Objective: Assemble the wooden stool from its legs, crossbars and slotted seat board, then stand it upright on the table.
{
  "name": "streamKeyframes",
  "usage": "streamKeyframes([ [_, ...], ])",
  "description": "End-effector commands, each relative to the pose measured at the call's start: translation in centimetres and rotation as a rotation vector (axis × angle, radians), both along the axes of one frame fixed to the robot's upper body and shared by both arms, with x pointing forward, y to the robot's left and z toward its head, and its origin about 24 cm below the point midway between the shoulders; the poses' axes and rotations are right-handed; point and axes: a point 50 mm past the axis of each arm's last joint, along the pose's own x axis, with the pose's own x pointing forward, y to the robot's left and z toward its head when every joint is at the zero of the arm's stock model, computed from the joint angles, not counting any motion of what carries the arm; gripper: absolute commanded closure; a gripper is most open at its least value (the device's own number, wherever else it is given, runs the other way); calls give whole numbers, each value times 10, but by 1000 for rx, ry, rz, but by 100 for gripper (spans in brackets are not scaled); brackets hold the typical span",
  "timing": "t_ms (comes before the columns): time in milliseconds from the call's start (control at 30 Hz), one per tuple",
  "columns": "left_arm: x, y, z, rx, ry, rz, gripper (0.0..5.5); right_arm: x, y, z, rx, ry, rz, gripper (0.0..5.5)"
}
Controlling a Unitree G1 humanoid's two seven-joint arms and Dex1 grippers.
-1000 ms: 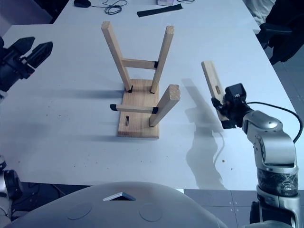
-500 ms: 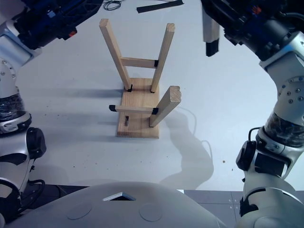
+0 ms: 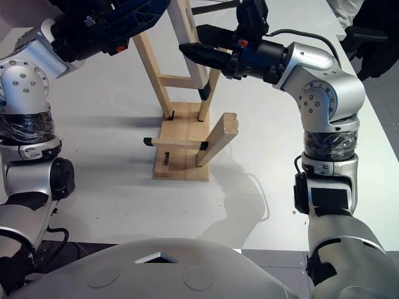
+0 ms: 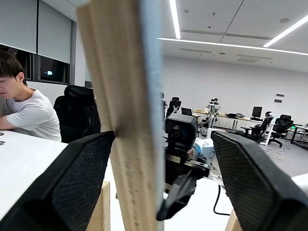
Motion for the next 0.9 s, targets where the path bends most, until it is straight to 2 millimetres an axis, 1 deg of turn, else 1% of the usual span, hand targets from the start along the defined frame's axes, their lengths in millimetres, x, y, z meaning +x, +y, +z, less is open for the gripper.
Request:
streamKeyframes([
  [33,-4,2,-4,67,-7,-21,178,-4,4,17,-18,-56,45,343],
  [233,-5,3,-14,121,-1,-46,178,-10,5,20,-86,-51,130,344],
  [467,-10,-4,-13,125,-20,-81,178,-13,11,19,-208,-42,252,344],
  [600,-17,-4,-15,130,-28,-116,178,-10,13,20,-246,-51,278,344],
  [867,-27,-2,-21,144,-48,-158,178,-8,10,23,-299,-61,314,344],
  [900,-28,-2,-21,144,-50,-162,196,-8,11,23,-304,-60,320,344],
])
